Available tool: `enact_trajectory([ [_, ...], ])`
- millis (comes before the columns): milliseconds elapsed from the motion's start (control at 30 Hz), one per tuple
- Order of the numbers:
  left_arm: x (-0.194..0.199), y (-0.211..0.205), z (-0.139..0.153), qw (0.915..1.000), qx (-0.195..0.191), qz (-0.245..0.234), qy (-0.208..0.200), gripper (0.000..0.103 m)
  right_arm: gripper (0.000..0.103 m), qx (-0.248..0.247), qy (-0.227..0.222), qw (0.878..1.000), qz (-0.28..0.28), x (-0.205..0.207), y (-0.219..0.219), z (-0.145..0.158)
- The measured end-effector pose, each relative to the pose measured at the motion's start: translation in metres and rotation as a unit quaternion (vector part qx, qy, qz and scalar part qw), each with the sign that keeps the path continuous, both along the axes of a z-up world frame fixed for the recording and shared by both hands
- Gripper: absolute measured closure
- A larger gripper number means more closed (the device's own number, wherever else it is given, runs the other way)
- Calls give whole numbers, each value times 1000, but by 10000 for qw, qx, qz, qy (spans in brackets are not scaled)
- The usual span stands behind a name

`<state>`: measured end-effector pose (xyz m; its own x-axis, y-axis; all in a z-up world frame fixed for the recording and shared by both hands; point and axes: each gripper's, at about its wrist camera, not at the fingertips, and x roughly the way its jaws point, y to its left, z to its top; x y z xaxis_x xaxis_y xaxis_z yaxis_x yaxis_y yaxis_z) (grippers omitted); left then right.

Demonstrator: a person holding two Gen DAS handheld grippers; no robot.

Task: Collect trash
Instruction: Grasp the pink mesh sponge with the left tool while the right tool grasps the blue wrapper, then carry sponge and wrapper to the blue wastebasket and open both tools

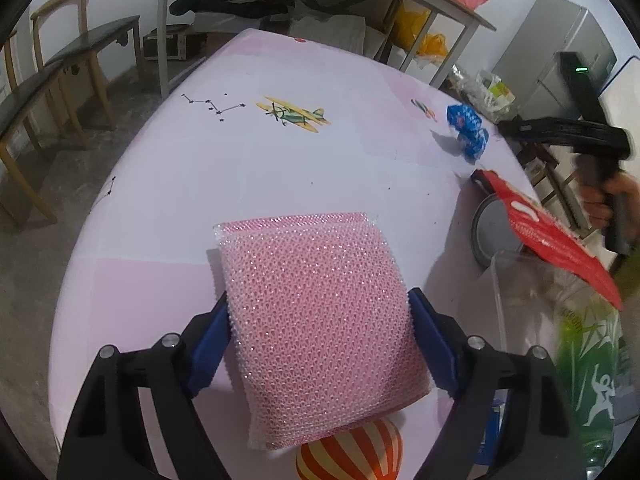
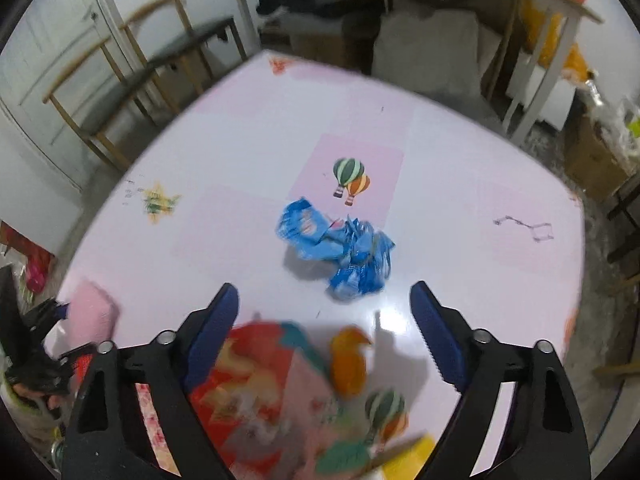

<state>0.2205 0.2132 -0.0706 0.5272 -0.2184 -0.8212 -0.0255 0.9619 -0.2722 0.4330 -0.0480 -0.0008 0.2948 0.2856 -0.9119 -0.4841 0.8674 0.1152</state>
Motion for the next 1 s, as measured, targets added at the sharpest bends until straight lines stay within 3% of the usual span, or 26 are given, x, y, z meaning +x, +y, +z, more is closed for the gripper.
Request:
enact_trajectory([
  [100,0,1,0,10000,-64,-16,-34,22,32,-97,213,9997,-36,12,3,-19],
  [200,1,2,0,9999,-109,-19,-60,23,47,-196,325,9992,-79,16,4,-30],
  [300,0,2,0,9999,-124,-4,-85,23,66,-99,422,9988,-207,17,-2,-34],
  [433,-1,3,2,9998,-172,50,-116,24,78,-19,394,9988,-286,10,-10,-28],
  [767,-16,4,31,9987,-64,202,-459,24,85,239,14,9986,-479,-14,-28,9],
  [1000,-39,-12,86,9943,-2,132,-1054,24,87,811,-638,9931,-556,-77,-65,80],
])
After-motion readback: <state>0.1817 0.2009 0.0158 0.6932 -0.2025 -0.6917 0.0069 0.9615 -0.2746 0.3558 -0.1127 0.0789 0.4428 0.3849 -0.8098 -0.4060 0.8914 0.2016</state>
